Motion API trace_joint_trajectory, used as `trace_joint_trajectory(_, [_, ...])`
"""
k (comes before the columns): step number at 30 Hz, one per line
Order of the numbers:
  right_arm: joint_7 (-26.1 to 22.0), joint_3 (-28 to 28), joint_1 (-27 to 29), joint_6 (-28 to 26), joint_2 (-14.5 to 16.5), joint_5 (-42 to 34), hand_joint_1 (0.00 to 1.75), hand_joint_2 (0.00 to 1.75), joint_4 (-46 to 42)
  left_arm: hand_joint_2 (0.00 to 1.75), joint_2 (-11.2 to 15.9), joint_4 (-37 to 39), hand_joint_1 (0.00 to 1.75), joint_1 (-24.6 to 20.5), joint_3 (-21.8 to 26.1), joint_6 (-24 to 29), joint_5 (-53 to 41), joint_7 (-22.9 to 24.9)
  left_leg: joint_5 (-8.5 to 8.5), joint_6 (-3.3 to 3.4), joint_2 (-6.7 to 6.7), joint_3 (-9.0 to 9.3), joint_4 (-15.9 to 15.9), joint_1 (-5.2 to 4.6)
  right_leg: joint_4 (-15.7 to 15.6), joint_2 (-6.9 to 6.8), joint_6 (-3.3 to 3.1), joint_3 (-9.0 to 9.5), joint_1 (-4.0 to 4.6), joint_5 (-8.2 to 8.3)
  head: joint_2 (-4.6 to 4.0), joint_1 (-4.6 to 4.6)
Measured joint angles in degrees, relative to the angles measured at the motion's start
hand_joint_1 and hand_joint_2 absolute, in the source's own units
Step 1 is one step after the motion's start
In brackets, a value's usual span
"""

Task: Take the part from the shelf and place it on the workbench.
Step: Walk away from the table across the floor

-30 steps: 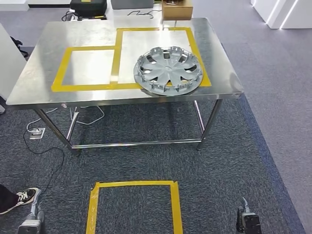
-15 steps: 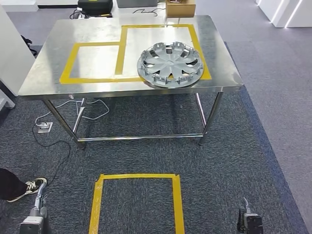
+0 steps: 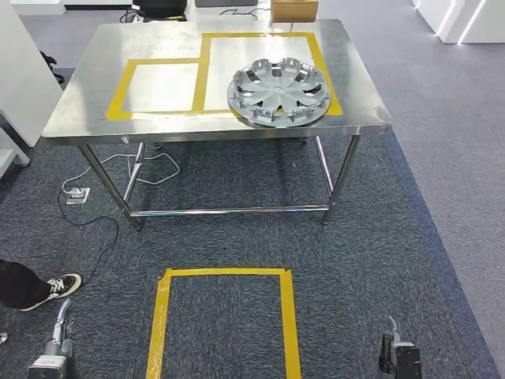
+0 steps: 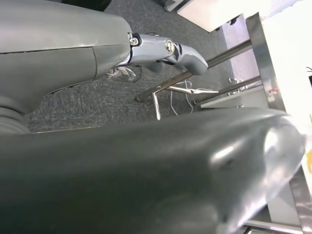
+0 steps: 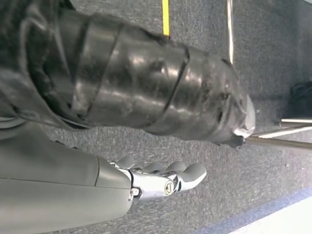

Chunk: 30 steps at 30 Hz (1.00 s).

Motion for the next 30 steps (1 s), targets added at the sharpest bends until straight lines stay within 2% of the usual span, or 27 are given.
trace_joint_trajectory(1, [0.0,0.0,0.0,0.0,0.0,-0.1,0.0,0.0,-0.1,0.0,0.0,0.0,0.0,0.0,-0.2,-0.1,0.0,0.0,0.58,0.45,0.06,-0.44,-0.2,0.11,1.3,0.19,0.36,-0.67,-0.03,-1.52,0.0,0.17])
trace_joint_trajectory(2, [0.0,0.0,0.0,0.1,0.1,-0.2,0.0,0.0,-0.1,0.0,-0.1,0.0,0.0,0.0,-0.3,-0.2,0.0,0.0,1.16,0.79,0.12,-0.98,-0.3,0.2,3.7,0.39,0.65,-1.65,-0.09,-3.85,0.01,0.4])
trace_joint_trajectory(4, [0.0,0.0,0.0,0.2,0.1,-0.4,0.0,0.0,-0.3,0.0,-0.1,0.0,0.0,0.0,-0.6,-0.3,-0.2,0.0,2.2,1.05,0.14,-2.33,-0.2,0.17,11.1,0.59,1.05,-3.97,-0.13,-8.85,0.01,0.88])
trace_joint_trajectory(5, [-0.1,0.0,0.0,0.3,0.2,-0.6,0.0,0.0,-0.4,0.0,-0.1,0.0,0.0,0.0,-0.7,-0.3,-0.4,0.0,2.71,1.03,0.14,-3.07,-0.1,0.15,14.2,0.61,1.15,-4.56,-0.14,-10.04,0.01,0.99])
trace_joint_trajectory(6, [-0.1,0.0,0.0,0.4,0.2,-0.8,0.0,0.0,-0.6,0.0,-0.1,0.0,0.0,-0.1,-0.8,-0.3,-0.5,0.0,3.19,0.98,0.14,-3.77,0.0,0.13,15.6,0.62,1.19,-4.32,-0.15,-10.05,0.01,1.01])
trace_joint_trajectory(7, [-0.1,0.1,0.1,0.5,0.3,-1.1,0.0,0.0,-0.8,0.0,-0.2,0.1,0.0,-0.1,-0.9,-0.3,-0.6,0.0,3.64,0.87,0.14,-4.42,0.1,0.13,14.7,0.63,1.16,-2.93,-0.17,-8.96,0.01,1.03])
trace_joint_trajectory(8, [0.0,0.2,0.1,0.7,0.3,-1.4,0.0,0.0,-1.1,0.0,-0.2,0.1,0.0,-0.1,-1.1,-0.2,-0.8,0.0,4.04,0.73,0.12,-4.96,0.2,0.13,11.7,0.64,1.09,-0.46,-0.21,-7.31,0.01,1.03])
trace_joint_trajectory(9, [0.0,0.4,0.1,1.0,0.4,-1.8,0.0,0.0,-1.5,0.0,-0.2,0.2,0.0,-0.1,-1.4,-0.2,-0.9,0.0,4.4,0.54,0.09,-5.36,0.3,0.12,7.2,0.73,0.96,2.66,-0.26,-5.99,0.01,1.03])
trace_joint_trajectory(10, [0.1,0.8,0.1,1.1,0.4,-2.4,0.0,0.0,-2.0,0.0,-0.2,0.2,0.0,-0.2,-1.7,-0.1,-1.0,0.0,4.78,0.28,0.06,-5.72,0.4,0.04,2.6,0.89,0.8,5.78,-0.25,-5.33,0.01,1.05])
trace_joint_trajectory(11, [0.2,1.3,0.3,1.2,0.5,-3.2,0.0,0.0,-2.6,0.0,-0.2,0.2,0.0,-0.2,-2.1,0.1,-1.2,0.0,5.19,-0.03,0.02,-5.96,0.5,-0.04,-0.7,1.07,0.6,7.84,-0.21,-5.13,0.01,1.0])
trace_joint_trajectory(12, [0.4,1.9,0.5,1.1,0.5,-4.1,0.0,0.0,-3.2,0.0,-0.3,0.2,0.0,-0.3,-2.6,0.4,-1.4,0.0,5.6,-0.35,-0.01,-6.13,0.6,-0.1,-2.6,1.22,0.38,8.84,-0.14,-5.29,0.02,0.98])
trace_joint_trajectory(14, [1.1,3.4,1.4,0.7,0.6,-5.8,0.0,0.0,-4.7,0.0,-0.3,0.2,0.0,-0.4,-3.8,1.1,-1.7,0.0,6.25,-1.04,-0.11,-6.36,0.6,-0.07,-3.2,1.2,-0.28,8.38,-0.02,-5.0,0.02,0.95])
trace_joint_trajectory(15, [1.3,4.3,1.8,0.4,0.7,-6.6,0.0,0.0,-5.4,0.0,-0.3,0.2,0.0,-0.4,-4.4,1.4,-1.8,0.0,5.86,-1.37,-0.13,-6.61,0.8,0.01,-3.2,1.04,-0.8,7.96,-0.06,-4.65,0.01,0.95])
trace_joint_trajectory(16, [1.5,5.2,2.3,0.2,0.8,-7.2,0.0,0.0,-6.2,0.0,-0.3,0.2,0.0,-0.4,-4.9,1.6,-1.9,0.0,4.49,-1.69,-0.14,-7.07,1.9,0.07,-3.2,0.89,-1.39,7.53,-0.11,-4.19,0.01,0.81])
trace_joint_trajectory(18, [1.9,7.0,3.1,-0.2,0.9,-8.2,0.0,0.0,-7.8,0.0,-0.2,0.2,0.0,-0.3,-6.1,2.0,-1.8,0.0,-0.65,-2.15,-0.09,-8.79,7.6,0.15,-3.3,0.59,-2.27,6.5,-0.14,-3.19,0.0,0.31])
trace_joint_trajectory(19, [2.2,7.9,3.6,-0.3,0.9,-8.7,0.0,0.0,-8.5,0.0,-0.1,0.2,0.0,-0.3,-6.7,2.1,-1.6,0.0,-3.35,-2.28,-0.09,-9.76,11.6,0.16,-3.2,0.47,-2.44,6.07,-0.06,-2.72,0.0,0.07])
trace_joint_trajectory(20, [2.4,8.7,4.1,-0.5,1.0,-9.1,0.0,0.0,-9.3,0.0,0.0,0.2,0.0,-0.3,-7.3,2.3,-1.3,0.0,-5.05,-2.35,-0.09,-10.39,15.0,0.16,-3.1,0.34,-2.48,5.59,0.04,-2.27,0.0,-0.08])
trace_joint_trajectory(21, [2.6,9.4,4.5,-0.7,1.0,-9.4,0.0,0.0,-9.9,0.0,0.1,0.2,0.0,-0.3,-7.9,2.5,-1.1,0.0,-5.51,-2.34,-0.08,-10.33,17.0,0.16,-2.9,0.24,-2.48,5.08,0.12,-1.85,0.0,-0.14])
trace_joint_trajectory(22, [2.8,10.1,4.9,-0.9,1.1,-9.7,0.0,0.0,-10.6,0.0,0.2,0.2,0.0,-0.3,-8.5,2.7,-0.8,0.0,-4.82,-2.23,-0.08,-9.19,16.7,0.14,-2.6,0.16,-2.43,4.51,0.19,-1.51,0.0,-0.16])
trace_joint_trajectory(23, [3.0,10.7,5.1,-1.0,1.1,-10.0,0.0,0.0,-11.3,0.0,0.4,0.2,0.0,-0.3,-9.1,3.0,-0.5,0.0,-3.35,-2.01,-0.08,-6.95,13.9,0.11,-2.2,0.14,-2.36,3.85,0.24,-1.27,0.0,-0.2])
trace_joint_trajectory(25, [3.2,11.7,5.5,-1.2,1.2,-10.3,0.0,0.0,-12.4,0.0,0.6,0.2,0.0,-0.3,-10.3,3.3,-0.1,0.0,-1.14,-1.31,-0.04,-1.34,5.1,-0.06,-1.3,0.09,-2.1,2.73,0.34,-1.0,0.01,-0.26])
trace_joint_trajectory(26, [3.3,12.1,5.7,-1.3,1.3,-10.5,0.0,0.0,-12.9,0.0,0.7,0.2,0.0,-0.3,-10.8,3.5,0.0,0.1,-0.66,-1.01,-0.02,0.46,2.0,-0.2,-1.0,0.07,-1.87,2.34,0.37,-0.82,0.01,-0.28])
trace_joint_trajectory(27, [3.3,12.4,5.8,-1.3,1.3,-10.5,0.0,0.0,-13.3,0.0,0.8,0.2,0.0,-0.3,-11.1,3.6,0.0,0.1,-0.63,-0.79,0.0,1.23,0.3,-0.36,-0.8,0.06,-1.58,2.04,0.36,-0.58,0.01,-0.33])
trace_joint_trajectory(30, [3.3,13.0,6.1,-1.4,1.3,-10.6,0.0,0.0,-14.2,0.0,1.0,0.1,0.0,-0.1,-12.0,3.9,0.1,0.1,0.34,-0.04,0.09,0.47,-0.4,-0.42,-0.6,0.17,-0.49,1.43,0.25,-0.1,0.02,-0.47])
